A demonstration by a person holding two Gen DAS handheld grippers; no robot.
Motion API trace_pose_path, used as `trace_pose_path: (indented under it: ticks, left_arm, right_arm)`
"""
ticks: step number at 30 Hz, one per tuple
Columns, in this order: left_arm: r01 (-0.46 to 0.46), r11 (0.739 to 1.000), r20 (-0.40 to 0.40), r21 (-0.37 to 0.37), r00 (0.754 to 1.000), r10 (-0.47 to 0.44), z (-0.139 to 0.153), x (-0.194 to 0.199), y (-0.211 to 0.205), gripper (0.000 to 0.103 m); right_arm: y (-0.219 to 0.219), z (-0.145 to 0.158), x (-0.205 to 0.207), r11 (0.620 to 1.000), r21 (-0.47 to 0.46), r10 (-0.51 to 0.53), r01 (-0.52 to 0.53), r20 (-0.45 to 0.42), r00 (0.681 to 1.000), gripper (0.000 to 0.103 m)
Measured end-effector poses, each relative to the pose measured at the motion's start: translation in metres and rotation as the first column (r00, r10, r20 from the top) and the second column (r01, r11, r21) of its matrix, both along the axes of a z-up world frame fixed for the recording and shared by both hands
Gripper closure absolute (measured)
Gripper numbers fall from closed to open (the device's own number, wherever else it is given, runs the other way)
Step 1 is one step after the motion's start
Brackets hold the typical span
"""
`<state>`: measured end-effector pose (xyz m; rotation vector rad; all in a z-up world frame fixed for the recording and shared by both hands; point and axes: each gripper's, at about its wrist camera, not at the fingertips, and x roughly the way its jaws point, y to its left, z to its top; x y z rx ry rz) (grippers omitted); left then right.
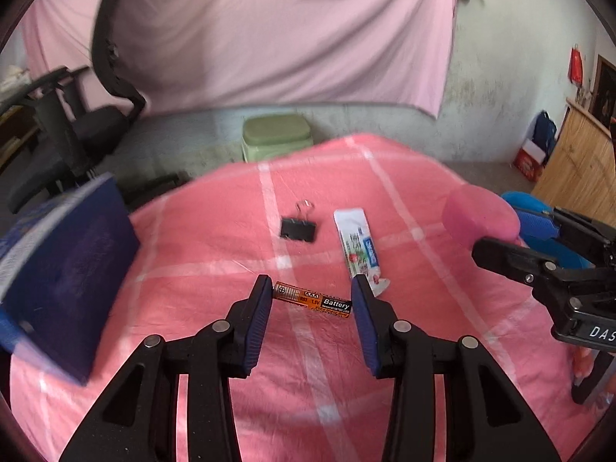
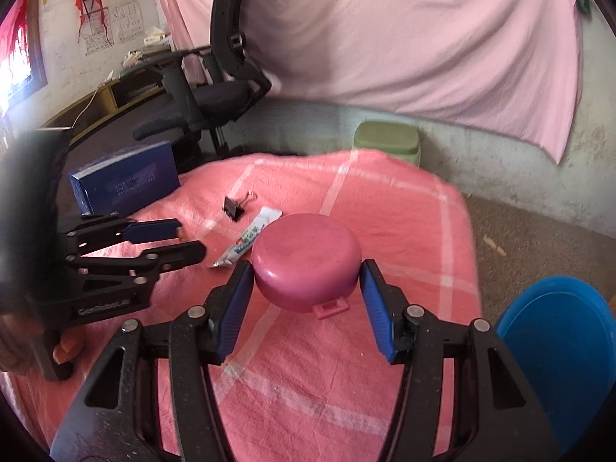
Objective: Collect trash
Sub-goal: 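Grasp the orange battery with the left tool while the right tool holds the pink case, then carry both items over the blue bucket and open both tools to drop them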
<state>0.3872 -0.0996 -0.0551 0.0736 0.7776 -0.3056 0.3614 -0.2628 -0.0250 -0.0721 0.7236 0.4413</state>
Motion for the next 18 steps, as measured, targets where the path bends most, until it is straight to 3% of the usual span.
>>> trace_pose_path:
  ticks: [4,9,18]
  left_arm:
    - [-0.029,0.999,0.100,-0.031,0.995,0.032,0.019,-0.019,0.000,0.066]
    - [-0.027,0.998,0.241,-0.062,0.970,0.041,0.051,-0.043,-0.011,0.066]
    - [0.046,0.992,0.442,-0.120,0.897,0.012,0.106,-0.073,-0.049,0.066]
  right_arm:
    - [-0.003,0.011,-0.017,1.000,0.014,-0.021,0.020,0.090,0.996,0.026]
    - [-0.016,0.028,-0.039,0.995,0.086,-0.073,0.057,0.209,0.975,0.026]
    - [-0.055,0.064,-0.082,0.975,0.174,-0.199,0.139,0.405,0.892,0.026]
